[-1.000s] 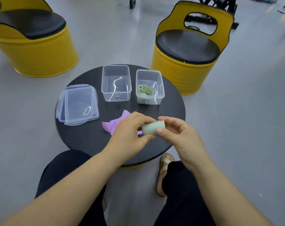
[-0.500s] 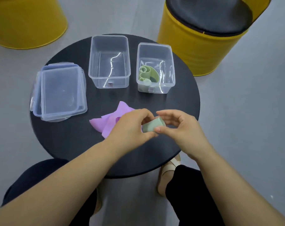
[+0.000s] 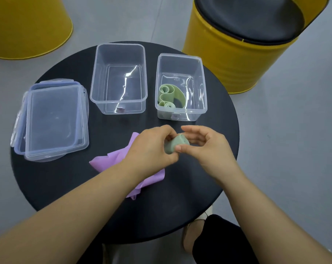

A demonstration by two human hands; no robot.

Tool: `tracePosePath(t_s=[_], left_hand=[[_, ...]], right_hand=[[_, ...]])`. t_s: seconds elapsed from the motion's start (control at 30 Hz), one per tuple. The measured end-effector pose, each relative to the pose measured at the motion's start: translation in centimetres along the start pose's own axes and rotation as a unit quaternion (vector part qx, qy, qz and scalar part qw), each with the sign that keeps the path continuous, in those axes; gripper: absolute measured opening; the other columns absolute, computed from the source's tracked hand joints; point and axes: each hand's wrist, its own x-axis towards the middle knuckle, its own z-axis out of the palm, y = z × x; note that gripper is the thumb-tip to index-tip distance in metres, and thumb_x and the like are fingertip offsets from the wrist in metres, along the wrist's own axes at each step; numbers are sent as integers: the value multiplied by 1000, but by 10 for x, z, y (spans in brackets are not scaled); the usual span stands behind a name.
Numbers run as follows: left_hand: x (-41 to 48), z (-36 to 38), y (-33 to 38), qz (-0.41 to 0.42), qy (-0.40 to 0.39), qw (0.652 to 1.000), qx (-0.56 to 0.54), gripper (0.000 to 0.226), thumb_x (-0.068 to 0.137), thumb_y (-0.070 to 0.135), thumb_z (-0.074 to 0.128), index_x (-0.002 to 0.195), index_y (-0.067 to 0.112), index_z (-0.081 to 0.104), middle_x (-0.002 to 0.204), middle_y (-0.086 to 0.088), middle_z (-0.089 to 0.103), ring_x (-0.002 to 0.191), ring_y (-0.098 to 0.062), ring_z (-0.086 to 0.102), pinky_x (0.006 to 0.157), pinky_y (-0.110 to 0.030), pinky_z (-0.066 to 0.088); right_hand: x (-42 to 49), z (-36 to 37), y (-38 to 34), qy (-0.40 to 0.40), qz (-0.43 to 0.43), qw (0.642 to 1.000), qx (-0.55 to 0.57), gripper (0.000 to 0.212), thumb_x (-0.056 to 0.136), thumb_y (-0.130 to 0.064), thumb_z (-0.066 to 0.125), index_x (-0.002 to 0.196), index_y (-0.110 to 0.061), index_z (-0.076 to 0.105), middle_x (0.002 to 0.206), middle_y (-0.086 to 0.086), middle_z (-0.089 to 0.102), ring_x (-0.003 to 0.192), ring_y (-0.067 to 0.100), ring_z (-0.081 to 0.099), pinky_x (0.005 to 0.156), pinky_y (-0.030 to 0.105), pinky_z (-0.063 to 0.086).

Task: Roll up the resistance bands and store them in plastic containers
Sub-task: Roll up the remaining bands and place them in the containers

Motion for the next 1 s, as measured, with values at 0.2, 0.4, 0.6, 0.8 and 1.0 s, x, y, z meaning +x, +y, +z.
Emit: tracePosePath(t_s=[0.2, 0.4, 0.6, 0.8, 1.0], left_hand=[[21, 8, -1, 13, 66, 998, -7, 23, 72, 23, 72, 94, 20, 63, 88, 9, 66, 79, -12, 60, 73, -31, 48], [47, 16, -3, 52, 48, 997, -17, 27, 73, 26, 76, 96, 20, 66, 92, 9, 68, 83, -9, 60, 76, -25, 46], [105, -21, -9, 23, 55, 996, -63, 11, 89, 29, 61, 93, 23, 69, 88, 13, 65, 72, 4, 55, 69, -5, 38], [193, -38, -36, 22, -44, 959, 278, 37, 92, 15, 52, 128, 22, 55, 126, -2, 56, 121, -24, 41, 92, -35, 39], [219, -33, -37, 92, -165, 867, 460, 54, 88, 18, 54, 138, 32, 40, 126, -2, 55, 117, -25, 39, 75, -32, 35]], right_hand=[[24, -3, -3, 21, 38, 999, 33, 24, 74, -18, 78, 96, -19, 68, 90, 0, 71, 82, 10, 69, 71, 23, 58], [47, -18, -1, 45, 27, 999, -14, 18, 76, -16, 77, 90, -7, 70, 81, 10, 71, 67, 21, 70, 62, 28, 59], [74, -34, 0, 74, 30, 996, 34, 8, 77, -13, 75, 82, -12, 69, 80, 8, 69, 64, 8, 66, 58, 18, 54], [92, -37, 2, 111, 29, 991, 71, 8, 78, -12, 74, 81, -13, 67, 80, 4, 68, 65, 5, 67, 59, 18, 55], [96, -35, 7, 112, 32, 990, 80, 8, 77, -12, 74, 79, -15, 67, 77, 1, 67, 67, 7, 68, 60, 20, 56]])
